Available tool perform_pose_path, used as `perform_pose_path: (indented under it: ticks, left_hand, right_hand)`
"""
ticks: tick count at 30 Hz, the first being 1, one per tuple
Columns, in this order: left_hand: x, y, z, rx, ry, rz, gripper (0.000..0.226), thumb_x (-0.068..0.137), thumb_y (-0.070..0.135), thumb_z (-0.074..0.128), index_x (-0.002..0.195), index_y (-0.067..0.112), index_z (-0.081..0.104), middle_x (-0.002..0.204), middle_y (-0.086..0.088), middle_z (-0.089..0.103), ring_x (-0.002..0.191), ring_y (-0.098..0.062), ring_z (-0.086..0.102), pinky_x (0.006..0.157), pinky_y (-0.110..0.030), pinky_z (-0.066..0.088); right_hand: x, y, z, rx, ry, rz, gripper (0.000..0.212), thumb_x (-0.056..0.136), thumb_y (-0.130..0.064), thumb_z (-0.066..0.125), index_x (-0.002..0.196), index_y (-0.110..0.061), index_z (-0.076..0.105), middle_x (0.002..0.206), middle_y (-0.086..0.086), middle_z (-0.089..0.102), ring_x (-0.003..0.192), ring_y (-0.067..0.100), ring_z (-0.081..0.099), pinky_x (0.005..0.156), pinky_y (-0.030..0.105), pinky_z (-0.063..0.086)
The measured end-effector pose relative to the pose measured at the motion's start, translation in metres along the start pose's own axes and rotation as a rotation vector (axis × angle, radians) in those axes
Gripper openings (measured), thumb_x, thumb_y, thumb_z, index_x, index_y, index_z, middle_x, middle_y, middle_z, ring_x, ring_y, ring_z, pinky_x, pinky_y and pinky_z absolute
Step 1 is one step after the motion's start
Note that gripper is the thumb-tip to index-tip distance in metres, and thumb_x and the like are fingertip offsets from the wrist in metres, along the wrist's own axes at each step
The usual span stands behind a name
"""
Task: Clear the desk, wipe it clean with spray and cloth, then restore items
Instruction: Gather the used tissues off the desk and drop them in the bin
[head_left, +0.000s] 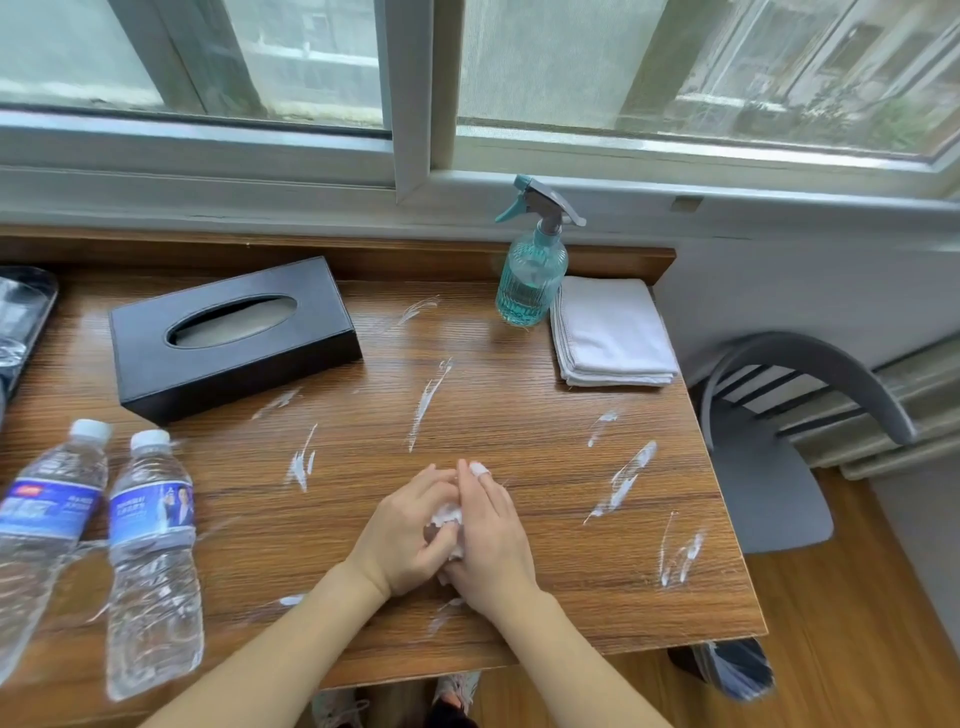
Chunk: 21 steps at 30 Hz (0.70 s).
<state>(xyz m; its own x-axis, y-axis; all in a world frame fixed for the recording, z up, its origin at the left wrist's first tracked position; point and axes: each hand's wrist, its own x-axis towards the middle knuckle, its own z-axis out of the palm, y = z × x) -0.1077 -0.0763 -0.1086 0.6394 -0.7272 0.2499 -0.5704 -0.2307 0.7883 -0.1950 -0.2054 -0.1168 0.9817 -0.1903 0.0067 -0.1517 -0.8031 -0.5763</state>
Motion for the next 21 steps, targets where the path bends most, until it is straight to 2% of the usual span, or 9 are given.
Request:
perform_pose_path:
  ticks: [3, 6, 8, 10, 12, 13, 16, 19, 21]
  left_hand:
    - [-0.012, 0.002, -0.011, -0.068, 0.066, -0.076, 0.042, 0.082, 0.025, 0.055, 0.122, 0.016, 0.056, 0.131, 0.000, 0.056, 0.126, -0.013, 0.053, 0.104, -0.029, 0.044]
    - [-0.027, 0.008, -0.011, -0.071, 0.064, -0.148, 0.052, 0.089, 0.036, 0.056, 0.138, 0.025, 0.044, 0.144, 0.005, 0.047, 0.137, -0.009, 0.042, 0.113, -0.029, 0.035]
    - [-0.030, 0.014, -0.003, -0.056, 0.013, -0.157, 0.054, 0.096, 0.046, 0.051, 0.144, 0.024, 0.039, 0.149, 0.006, 0.044, 0.141, -0.009, 0.038, 0.116, -0.032, 0.031]
    - [-0.027, 0.016, 0.004, -0.050, 0.012, -0.174, 0.052, 0.100, 0.051, 0.041, 0.144, 0.025, 0.038, 0.149, 0.005, 0.044, 0.140, -0.008, 0.039, 0.115, -0.032, 0.033]
    - [-0.024, 0.015, 0.006, -0.033, 0.040, -0.230, 0.046, 0.102, 0.045, 0.036, 0.143, 0.025, 0.040, 0.145, 0.006, 0.047, 0.135, -0.004, 0.041, 0.111, -0.036, 0.036]
    - [-0.024, 0.014, 0.006, -0.009, 0.047, -0.241, 0.045, 0.102, 0.040, 0.035, 0.142, 0.022, 0.043, 0.143, 0.007, 0.048, 0.134, -0.001, 0.040, 0.111, -0.038, 0.035]
    - [-0.023, 0.012, 0.009, 0.031, 0.069, -0.214, 0.042, 0.103, 0.031, 0.035, 0.139, 0.016, 0.051, 0.140, 0.009, 0.050, 0.134, 0.006, 0.037, 0.115, -0.035, 0.030]
    - [-0.020, 0.010, 0.009, 0.034, 0.082, -0.197, 0.041, 0.104, 0.028, 0.034, 0.134, 0.014, 0.057, 0.137, 0.004, 0.057, 0.133, -0.004, 0.045, 0.115, -0.034, 0.032]
    - [-0.020, 0.008, 0.010, 0.037, 0.084, -0.203, 0.042, 0.103, 0.027, 0.033, 0.133, 0.011, 0.058, 0.136, 0.001, 0.058, 0.131, -0.007, 0.046, 0.113, -0.034, 0.034]
  right_hand:
    - [-0.003, 0.006, 0.005, -0.086, 0.122, -0.131, 0.062, 0.082, -0.028, 0.058, 0.141, -0.009, 0.050, 0.138, 0.007, 0.063, 0.130, 0.024, 0.052, 0.110, 0.040, 0.044]
    - [-0.001, 0.006, 0.009, -0.117, 0.133, -0.149, 0.049, 0.081, -0.025, 0.059, 0.126, -0.010, 0.065, 0.132, 0.008, 0.066, 0.125, 0.027, 0.057, 0.105, 0.043, 0.048]
    - [-0.002, -0.004, 0.011, -0.098, 0.137, -0.135, 0.042, 0.088, -0.026, 0.058, 0.125, -0.008, 0.067, 0.131, 0.008, 0.066, 0.127, 0.024, 0.055, 0.107, 0.044, 0.048]
    - [-0.005, -0.016, 0.011, 0.081, 0.150, -0.036, 0.049, 0.096, -0.032, 0.055, 0.141, -0.011, 0.054, 0.143, -0.001, 0.056, 0.137, 0.012, 0.042, 0.115, 0.034, 0.040]
    - [-0.010, -0.026, 0.010, 0.292, 0.125, 0.097, 0.063, 0.099, -0.038, 0.054, 0.154, -0.022, 0.027, 0.155, -0.014, 0.028, 0.147, -0.003, 0.018, 0.120, 0.015, 0.021]
    - [-0.013, -0.028, 0.010, 0.360, 0.136, 0.109, 0.066, 0.099, -0.038, 0.053, 0.155, -0.026, 0.019, 0.157, -0.015, 0.018, 0.149, -0.008, 0.010, 0.119, 0.010, 0.015]
    - [-0.022, -0.027, 0.011, 0.396, 0.175, 0.071, 0.066, 0.098, -0.027, 0.046, 0.155, -0.031, 0.014, 0.164, -0.009, 0.012, 0.155, 0.003, 0.005, 0.124, 0.020, 0.011]
    - [-0.020, -0.022, 0.012, 0.335, 0.238, 0.059, 0.072, 0.094, -0.023, 0.047, 0.158, -0.019, 0.015, 0.168, 0.009, 0.017, 0.158, 0.023, 0.009, 0.127, 0.034, 0.010]
    - [-0.016, -0.019, 0.011, 0.194, 0.247, 0.061, 0.077, 0.094, -0.028, 0.047, 0.161, -0.010, 0.013, 0.170, 0.015, 0.012, 0.158, 0.028, 0.004, 0.128, 0.037, 0.005]
